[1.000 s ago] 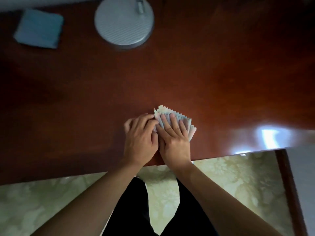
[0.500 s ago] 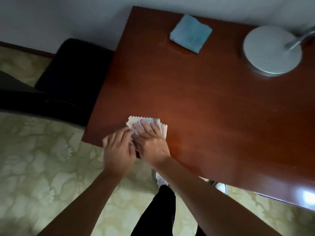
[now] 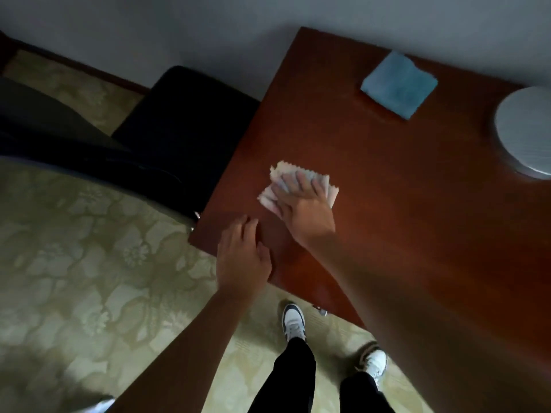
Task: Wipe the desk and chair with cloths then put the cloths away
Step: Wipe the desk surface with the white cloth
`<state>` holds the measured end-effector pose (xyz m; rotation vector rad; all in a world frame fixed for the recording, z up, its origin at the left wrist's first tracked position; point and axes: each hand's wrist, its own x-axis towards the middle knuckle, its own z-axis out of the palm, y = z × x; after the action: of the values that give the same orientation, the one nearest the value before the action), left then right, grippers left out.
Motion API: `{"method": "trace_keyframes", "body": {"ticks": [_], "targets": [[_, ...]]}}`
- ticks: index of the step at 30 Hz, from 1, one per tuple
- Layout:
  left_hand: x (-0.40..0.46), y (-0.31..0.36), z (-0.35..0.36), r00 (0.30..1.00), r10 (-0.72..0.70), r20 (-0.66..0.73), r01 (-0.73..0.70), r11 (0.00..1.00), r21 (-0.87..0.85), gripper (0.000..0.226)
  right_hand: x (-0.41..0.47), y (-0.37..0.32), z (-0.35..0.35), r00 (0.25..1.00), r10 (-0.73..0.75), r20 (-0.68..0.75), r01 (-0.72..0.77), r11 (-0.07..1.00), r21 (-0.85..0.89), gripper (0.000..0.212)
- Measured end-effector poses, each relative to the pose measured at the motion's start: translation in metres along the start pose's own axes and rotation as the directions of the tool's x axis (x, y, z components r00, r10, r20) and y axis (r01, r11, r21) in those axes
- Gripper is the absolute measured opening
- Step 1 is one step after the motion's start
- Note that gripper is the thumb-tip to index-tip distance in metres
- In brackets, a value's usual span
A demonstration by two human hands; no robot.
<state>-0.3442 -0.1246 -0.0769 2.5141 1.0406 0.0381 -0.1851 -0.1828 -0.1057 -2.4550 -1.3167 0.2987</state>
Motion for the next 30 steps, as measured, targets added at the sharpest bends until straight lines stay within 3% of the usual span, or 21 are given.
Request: {"method": "trace_keyframes", "body": {"ticks": [3, 5, 8, 11, 14, 16, 19, 23, 25, 27, 30], "targets": [[-0.019, -0.034, -0.003, 0.991, -0.122, -0.048, 0.119, 0.991, -0.062, 0.048, 0.016, -0.018, 0.006, 0.998, -0.064, 0.015, 0.064, 0.998, -0.013, 0.058], [-0.028, -0.054, -0.009, 0.978, -0.196, -0.068, 0.188, 0.976, -0.109, 0.047, -0.017, -0.046, 0.025, 0.969, -0.245, 0.015, 0.245, 0.969, -0.015, 0.045], [-0.029, -0.070, -0.019, 0.968, -0.241, -0.063, 0.228, 0.960, -0.164, 0.047, -0.073, -0.073, 0.042, 0.908, -0.416, 0.051, 0.412, 0.908, 0.071, 0.039], [-0.018, -0.073, -0.025, 0.973, -0.226, -0.048, 0.216, 0.963, -0.164, 0.045, -0.038, -0.058, 0.035, 0.854, -0.512, 0.088, 0.504, 0.858, 0.096, 0.036], [-0.003, -0.068, -0.027, 0.968, -0.248, -0.041, 0.236, 0.953, -0.190, 0.043, 0.040, -0.051, 0.019, 0.952, -0.304, 0.030, 0.303, 0.953, 0.020, 0.050], [0.006, -0.062, -0.028, 0.963, -0.256, -0.086, 0.229, 0.943, -0.244, 0.038, 0.050, -0.078, 0.027, 0.977, -0.210, 0.040, 0.210, 0.978, 0.016, 0.057], [0.021, -0.057, -0.029, 0.958, -0.234, -0.167, 0.168, 0.927, -0.335, 0.042, -0.009, -0.112, 0.044, 0.925, -0.361, 0.118, 0.354, 0.932, 0.079, 0.047], [0.043, -0.052, -0.018, 0.971, -0.185, -0.152, 0.144, 0.959, -0.244, 0.047, -0.012, -0.079, 0.038, 0.842, -0.525, 0.121, 0.515, 0.851, 0.106, 0.042], [0.061, -0.046, -0.011, 0.974, -0.168, -0.150, 0.135, 0.969, -0.209, 0.047, 0.023, -0.060, 0.017, 0.886, -0.450, 0.109, 0.445, 0.893, 0.063, 0.037], [0.082, -0.031, 0.001, 0.977, -0.168, -0.133, 0.150, 0.979, -0.139, 0.045, 0.080, -0.019, -0.006, 0.959, -0.279, 0.041, 0.278, 0.960, 0.041, 0.034], [0.098, -0.009, 0.018, 0.974, -0.190, -0.124, 0.193, 0.981, 0.014, 0.051, 0.174, 0.048, -0.035, 0.987, -0.151, -0.053, 0.153, 0.988, 0.019, 0.037]]}}
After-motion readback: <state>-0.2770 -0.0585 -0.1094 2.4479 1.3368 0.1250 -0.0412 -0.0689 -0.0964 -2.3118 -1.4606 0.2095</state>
